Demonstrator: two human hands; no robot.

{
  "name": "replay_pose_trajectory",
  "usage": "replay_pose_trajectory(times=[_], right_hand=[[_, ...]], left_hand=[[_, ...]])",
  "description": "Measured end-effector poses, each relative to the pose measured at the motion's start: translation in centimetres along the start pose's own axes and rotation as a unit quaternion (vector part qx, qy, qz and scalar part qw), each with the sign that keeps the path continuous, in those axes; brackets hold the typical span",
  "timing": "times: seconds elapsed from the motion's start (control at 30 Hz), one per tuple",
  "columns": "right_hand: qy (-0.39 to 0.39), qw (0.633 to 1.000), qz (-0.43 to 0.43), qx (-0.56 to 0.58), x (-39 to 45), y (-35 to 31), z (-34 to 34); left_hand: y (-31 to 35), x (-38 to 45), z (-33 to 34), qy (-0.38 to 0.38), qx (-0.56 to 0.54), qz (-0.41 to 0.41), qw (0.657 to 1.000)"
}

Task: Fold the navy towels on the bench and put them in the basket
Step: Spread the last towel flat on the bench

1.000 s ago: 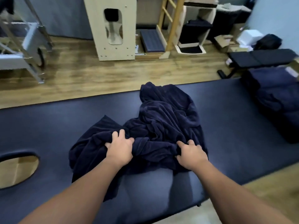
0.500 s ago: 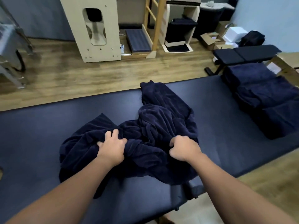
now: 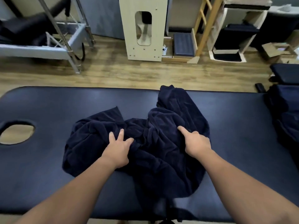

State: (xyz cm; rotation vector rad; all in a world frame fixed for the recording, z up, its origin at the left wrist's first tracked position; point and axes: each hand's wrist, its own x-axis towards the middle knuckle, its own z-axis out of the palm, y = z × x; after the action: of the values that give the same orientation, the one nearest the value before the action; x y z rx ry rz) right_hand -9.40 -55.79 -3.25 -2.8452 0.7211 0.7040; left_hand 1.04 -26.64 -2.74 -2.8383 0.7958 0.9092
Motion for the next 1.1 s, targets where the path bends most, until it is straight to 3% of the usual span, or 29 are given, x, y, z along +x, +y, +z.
replay_pose_trajectory(times=[0.23,0.37,0.43,0.53,0.6,0.67,0.73,0.8,0.93,1.1], right_hand=[[0.000,0.986,0.162,0.045,-5.4,11.1,2.8],[0.031,0.978,0.206,-0.002,-8.5,12.0,4.8],[0.087,0.980,0.176,-0.034,-8.7,10.3,4.4],[0.169,0.985,0.024,-0.031,-7.9,7.1,3.1],[0.176,0.981,-0.071,-0.041,-6.9,4.6,2.2],[0.151,0.980,-0.110,-0.072,-5.9,2.5,1.5],[0.124,0.979,-0.123,-0.109,-5.2,1.3,1.2],[0.107,0.979,-0.121,-0.127,-5.1,1.3,1.7],[0.082,0.975,-0.116,-0.171,-8.2,3.4,3.7],[0.104,0.975,-0.067,-0.184,-12.8,5.9,5.7]], left_hand=[[6.8,-0.5,0.7,0.006,-0.021,0.070,0.997],[9.2,-0.9,1.4,0.005,0.033,0.078,0.996],[8.7,-1.3,0.9,0.034,0.097,0.071,0.992],[7.2,-2.5,0.5,0.118,0.210,0.092,0.966],[6.1,-3.2,1.0,0.141,0.272,0.139,0.942],[5.1,-3.8,1.5,0.149,0.292,0.194,0.925],[4.4,-5.2,1.8,0.094,0.295,0.197,0.930],[4.1,-6.5,2.0,0.041,0.284,0.149,0.946],[3.6,-9.0,2.1,0.011,0.270,0.114,0.956],[4.1,-11.4,3.2,0.004,0.196,0.093,0.976]])
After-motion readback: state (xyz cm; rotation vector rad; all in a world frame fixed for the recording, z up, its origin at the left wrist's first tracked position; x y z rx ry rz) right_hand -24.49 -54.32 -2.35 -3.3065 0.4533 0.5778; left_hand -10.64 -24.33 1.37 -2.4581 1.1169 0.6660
